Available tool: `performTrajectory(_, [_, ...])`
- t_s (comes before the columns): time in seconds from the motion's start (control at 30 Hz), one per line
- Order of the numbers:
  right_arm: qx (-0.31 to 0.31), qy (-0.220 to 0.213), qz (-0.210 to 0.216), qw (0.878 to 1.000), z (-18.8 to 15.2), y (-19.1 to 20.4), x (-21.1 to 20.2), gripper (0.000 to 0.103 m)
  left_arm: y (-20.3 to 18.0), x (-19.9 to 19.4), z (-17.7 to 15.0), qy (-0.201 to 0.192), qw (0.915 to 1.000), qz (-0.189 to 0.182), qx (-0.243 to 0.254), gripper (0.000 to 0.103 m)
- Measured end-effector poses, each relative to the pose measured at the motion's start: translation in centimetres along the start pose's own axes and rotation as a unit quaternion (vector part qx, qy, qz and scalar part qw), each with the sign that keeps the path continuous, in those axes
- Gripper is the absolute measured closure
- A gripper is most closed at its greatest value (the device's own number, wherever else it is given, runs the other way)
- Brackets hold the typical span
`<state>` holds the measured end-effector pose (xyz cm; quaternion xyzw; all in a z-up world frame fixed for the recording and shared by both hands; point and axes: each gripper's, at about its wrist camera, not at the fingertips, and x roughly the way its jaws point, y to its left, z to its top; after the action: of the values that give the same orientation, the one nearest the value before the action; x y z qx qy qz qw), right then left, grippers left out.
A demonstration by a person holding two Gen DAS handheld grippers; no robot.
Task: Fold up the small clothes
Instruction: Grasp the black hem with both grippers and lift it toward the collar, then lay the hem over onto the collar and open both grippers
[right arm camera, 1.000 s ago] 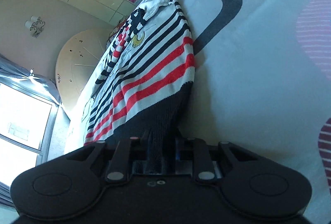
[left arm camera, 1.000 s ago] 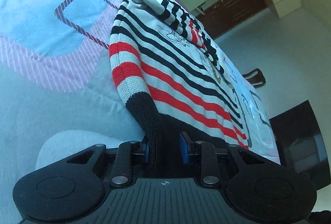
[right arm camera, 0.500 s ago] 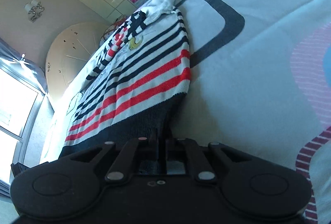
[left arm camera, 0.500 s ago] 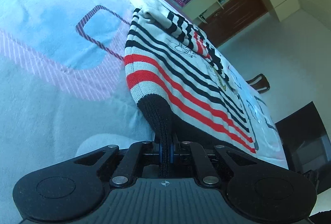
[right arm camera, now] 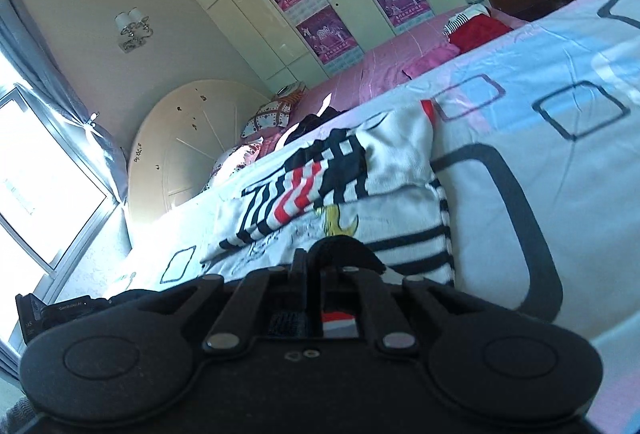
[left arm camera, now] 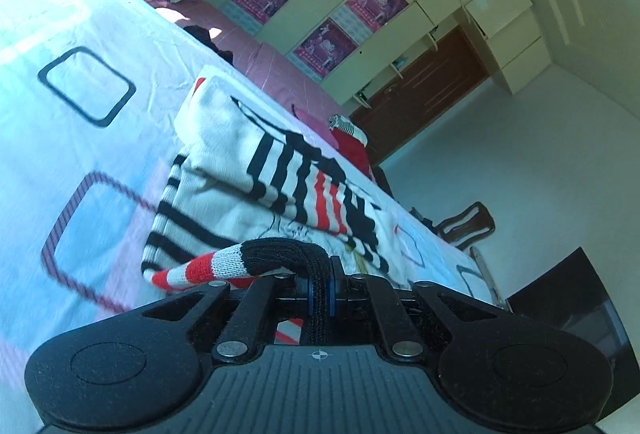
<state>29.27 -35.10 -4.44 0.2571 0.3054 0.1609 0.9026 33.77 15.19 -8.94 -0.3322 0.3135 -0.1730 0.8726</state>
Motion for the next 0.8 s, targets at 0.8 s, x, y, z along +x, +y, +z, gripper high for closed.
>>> performTrajectory(0.8, [0.03,0.046,0.027,0.998,15.1,-7.7,21.2,0.096,2.5,20.3,14.6,0.027,0.997,0.068,0.024,0.097])
